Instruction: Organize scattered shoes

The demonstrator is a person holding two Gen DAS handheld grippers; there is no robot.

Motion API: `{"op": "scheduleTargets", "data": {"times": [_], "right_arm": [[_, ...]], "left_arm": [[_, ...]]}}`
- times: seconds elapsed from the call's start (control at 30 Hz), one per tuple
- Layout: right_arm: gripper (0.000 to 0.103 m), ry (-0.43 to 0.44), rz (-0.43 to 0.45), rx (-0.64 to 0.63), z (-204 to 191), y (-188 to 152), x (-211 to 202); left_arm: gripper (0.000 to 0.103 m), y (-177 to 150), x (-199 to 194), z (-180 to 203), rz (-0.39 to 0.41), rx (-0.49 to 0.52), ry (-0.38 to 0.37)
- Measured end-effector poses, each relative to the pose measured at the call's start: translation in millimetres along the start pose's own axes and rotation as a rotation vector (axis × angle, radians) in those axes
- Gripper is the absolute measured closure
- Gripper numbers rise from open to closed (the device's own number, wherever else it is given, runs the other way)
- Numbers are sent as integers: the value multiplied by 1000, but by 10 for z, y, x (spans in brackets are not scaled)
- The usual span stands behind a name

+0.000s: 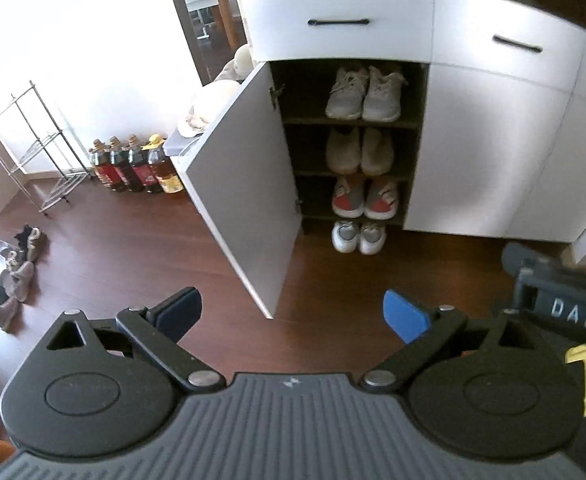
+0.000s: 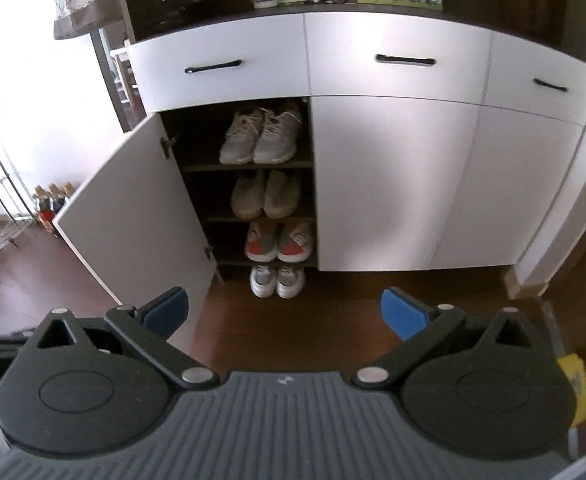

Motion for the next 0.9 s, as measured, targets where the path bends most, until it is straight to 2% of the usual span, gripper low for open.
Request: {"op": "scheduleTargets", "data": {"times": [0.2,0.4,0.67,0.9], "right_arm": [[1,-16,21,8,204,-104,-424],[1,-9,57,4,225,-101,-673],[1,12,86,-47,117,-149,-938],[1,6,95,-49,161,-195,-1126]], "left_arm": [[4,-130,-292,56,38,21,8],[4,-155,-482,-67,56,-20,2],[4,-216,-589,-197,49,-57,-7],[4,-220,-643,-62,58,-34,-40]]}}
Point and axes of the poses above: each gripper's, at about its wrist camera, not at the fingertips, and x roughly the way its jaws point, z to its right, y to its top, the point moved 5 cm from there along x, roughly the way its jaws point, and after that the axes turned 7 degrees about -x, right-handed, at the moved point
